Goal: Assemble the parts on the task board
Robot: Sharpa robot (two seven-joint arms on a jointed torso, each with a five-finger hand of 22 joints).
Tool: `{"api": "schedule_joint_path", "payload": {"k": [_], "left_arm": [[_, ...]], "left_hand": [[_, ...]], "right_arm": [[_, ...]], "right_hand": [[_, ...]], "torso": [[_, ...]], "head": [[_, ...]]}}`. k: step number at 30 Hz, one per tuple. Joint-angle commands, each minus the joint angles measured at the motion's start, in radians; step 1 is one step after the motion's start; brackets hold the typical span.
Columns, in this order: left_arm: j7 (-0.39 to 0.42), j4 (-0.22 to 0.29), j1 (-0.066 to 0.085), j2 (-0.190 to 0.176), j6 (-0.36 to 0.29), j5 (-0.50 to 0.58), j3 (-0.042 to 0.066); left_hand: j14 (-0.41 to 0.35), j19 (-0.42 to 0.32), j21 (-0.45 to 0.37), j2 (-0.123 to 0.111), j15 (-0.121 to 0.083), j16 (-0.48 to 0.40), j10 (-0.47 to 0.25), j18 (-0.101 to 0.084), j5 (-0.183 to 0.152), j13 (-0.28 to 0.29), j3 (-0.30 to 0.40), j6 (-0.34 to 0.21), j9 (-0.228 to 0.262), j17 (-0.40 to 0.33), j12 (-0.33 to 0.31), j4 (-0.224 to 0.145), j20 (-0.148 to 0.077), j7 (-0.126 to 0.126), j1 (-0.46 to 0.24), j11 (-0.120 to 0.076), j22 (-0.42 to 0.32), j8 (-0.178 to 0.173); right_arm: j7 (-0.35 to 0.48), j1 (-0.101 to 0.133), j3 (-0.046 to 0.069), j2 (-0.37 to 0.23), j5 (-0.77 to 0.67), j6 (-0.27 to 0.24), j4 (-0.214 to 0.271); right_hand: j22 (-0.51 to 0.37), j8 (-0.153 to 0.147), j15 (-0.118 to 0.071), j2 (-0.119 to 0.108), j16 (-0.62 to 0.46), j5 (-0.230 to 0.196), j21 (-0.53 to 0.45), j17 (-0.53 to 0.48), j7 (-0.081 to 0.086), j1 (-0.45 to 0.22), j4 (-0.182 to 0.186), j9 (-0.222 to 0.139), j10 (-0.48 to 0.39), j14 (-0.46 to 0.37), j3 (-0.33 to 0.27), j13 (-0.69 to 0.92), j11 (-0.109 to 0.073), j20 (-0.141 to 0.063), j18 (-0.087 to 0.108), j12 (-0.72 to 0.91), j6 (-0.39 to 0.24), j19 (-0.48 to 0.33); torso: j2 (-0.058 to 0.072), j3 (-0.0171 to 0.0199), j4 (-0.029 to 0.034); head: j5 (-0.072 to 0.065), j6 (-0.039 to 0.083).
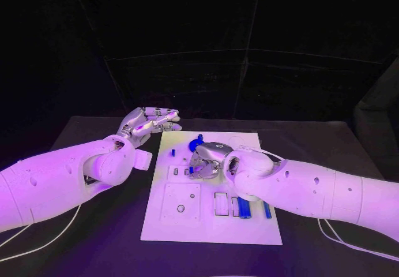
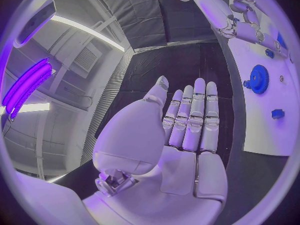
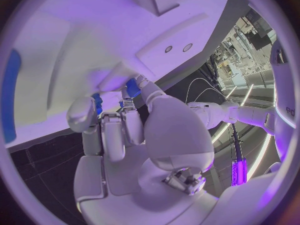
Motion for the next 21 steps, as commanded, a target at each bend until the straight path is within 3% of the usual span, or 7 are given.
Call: {"api": "schedule_joint_path", "payload": {"k": [1, 16, 21], "left_arm": [[0.002, 0.002, 0.002, 0.0, 0.009, -0.002, 0.001], [0.002, 0.002, 0.002, -0.002, 0.009, -0.002, 0.001], [0.001, 0.002, 0.002, -0.001, 0.011, -0.002, 0.001]], "left_hand": [[0.008, 0.009, -0.005, 0.005, 0.0, -0.006, 0.006, 0.015, -0.004, -0.001, 0.0, 0.002, -0.001, 0.001, -0.006, -0.008, -0.001, 0.004, 0.004, -0.002, -0.001, -0.005], [0.008, 0.009, -0.005, 0.005, 0.0, -0.006, 0.006, 0.015, -0.004, -0.001, 0.0, 0.002, -0.001, 0.001, -0.006, -0.008, -0.001, 0.004, 0.004, -0.002, -0.001, -0.005], [0.008, 0.009, -0.006, 0.005, 0.0, -0.007, 0.005, 0.015, -0.004, -0.002, 0.0, 0.001, -0.002, 0.001, -0.007, -0.009, -0.001, 0.004, 0.004, -0.001, -0.002, -0.006]], "right_arm": [[-0.028, -0.004, -0.004, -0.002, -0.019, 0.03, 0.0], [-0.063, -0.004, -0.004, -0.002, -0.035, -0.06, 0.004], [-0.043, -0.005, -0.005, -0.007, -0.034, -0.135, 0.013]], "right_hand": [[-0.002, -0.005, 0.008, -0.017, -0.006, 0.005, -0.005, 0.115, 0.001, -0.007, 0.006, -0.002, -0.007, 0.074, -0.008, 0.078, 0.009, 0.004, 0.003, -0.013, -0.015, -0.007], [-0.015, -0.004, 0.014, -0.059, -0.013, -0.01, -0.014, 0.103, 0.005, -0.057, 0.038, -0.001, -0.029, 0.071, -0.061, 0.045, 0.015, 0.011, 0.005, -0.057, -0.045, -0.014], [-0.021, -0.006, 0.02, -0.087, -0.013, -0.014, -0.019, 0.106, 0.014, -0.089, 0.073, -0.002, -0.033, 0.071, -0.12, 0.039, 0.022, 0.016, 0.006, -0.063, -0.09, -0.015]], "torso": [[0.0, 0.0002, -0.0002], [0.0, -0.0001, -0.0012], [0.0, 0.0005, -0.0012]], "head": [[-0.001, 0.0], [-0.001, 0.007], [-0.001, 0.008]]}}
